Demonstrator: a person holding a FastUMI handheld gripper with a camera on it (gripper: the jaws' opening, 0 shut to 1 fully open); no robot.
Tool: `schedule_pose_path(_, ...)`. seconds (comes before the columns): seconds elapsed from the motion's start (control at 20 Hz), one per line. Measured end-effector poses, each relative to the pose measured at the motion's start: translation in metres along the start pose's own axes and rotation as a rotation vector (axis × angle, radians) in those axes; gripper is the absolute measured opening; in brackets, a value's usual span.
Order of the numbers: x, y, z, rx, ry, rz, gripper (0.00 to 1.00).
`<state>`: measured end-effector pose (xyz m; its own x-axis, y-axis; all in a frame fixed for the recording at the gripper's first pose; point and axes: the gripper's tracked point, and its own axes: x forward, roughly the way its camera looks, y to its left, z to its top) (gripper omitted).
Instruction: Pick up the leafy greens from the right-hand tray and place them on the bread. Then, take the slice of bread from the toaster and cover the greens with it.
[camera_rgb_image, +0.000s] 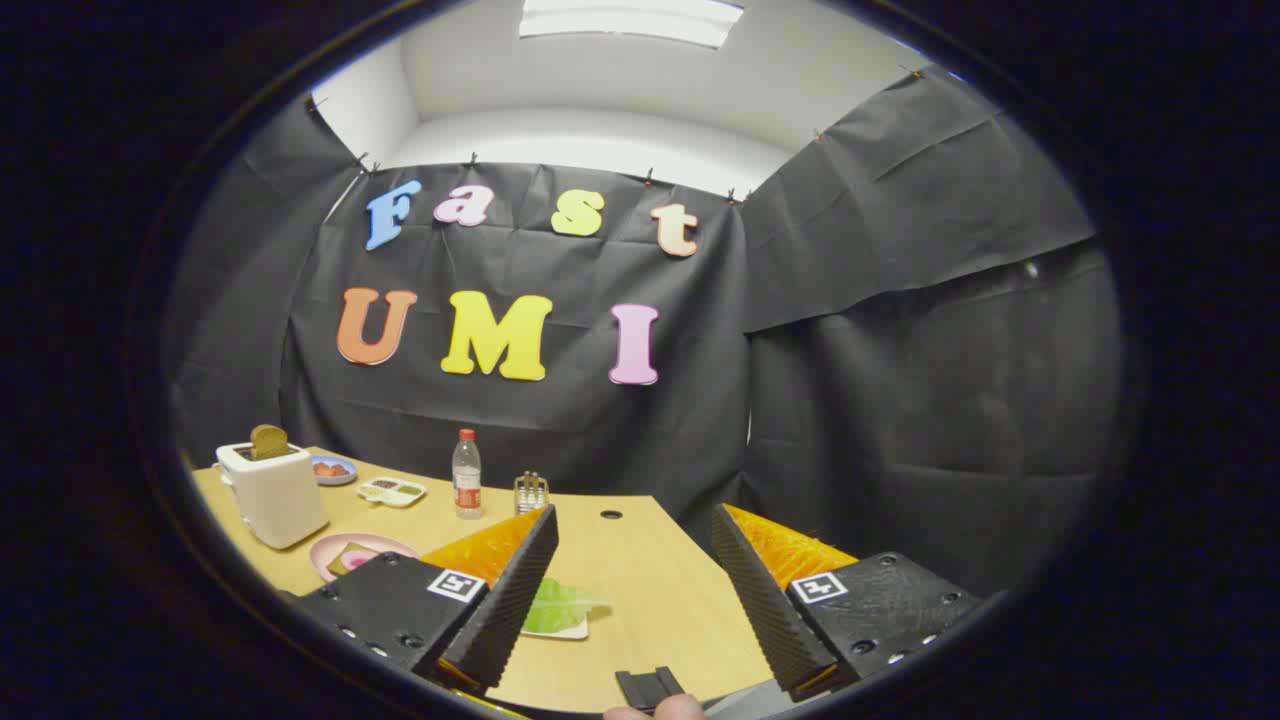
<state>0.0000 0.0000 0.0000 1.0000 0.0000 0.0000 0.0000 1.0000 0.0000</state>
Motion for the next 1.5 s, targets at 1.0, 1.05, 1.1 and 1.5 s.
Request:
schedule_pose_path(1.0, -0.003, 0.013, -0.013, 0.003, 0.057, 0.018, 0.95)
schedule_pose_path(1.05, -0.002, 0.013, -0.014, 0.0, 0.059, 0.017, 0.95)
schedule_pose_path(1.1, -0.002, 0.013, -0.015, -0.003, 0.062, 0.016, 0.95)
schedule_pose_path(1.5, 0.007, 0.015, -0.04, 0.007, 0.119, 0.005, 0.95)
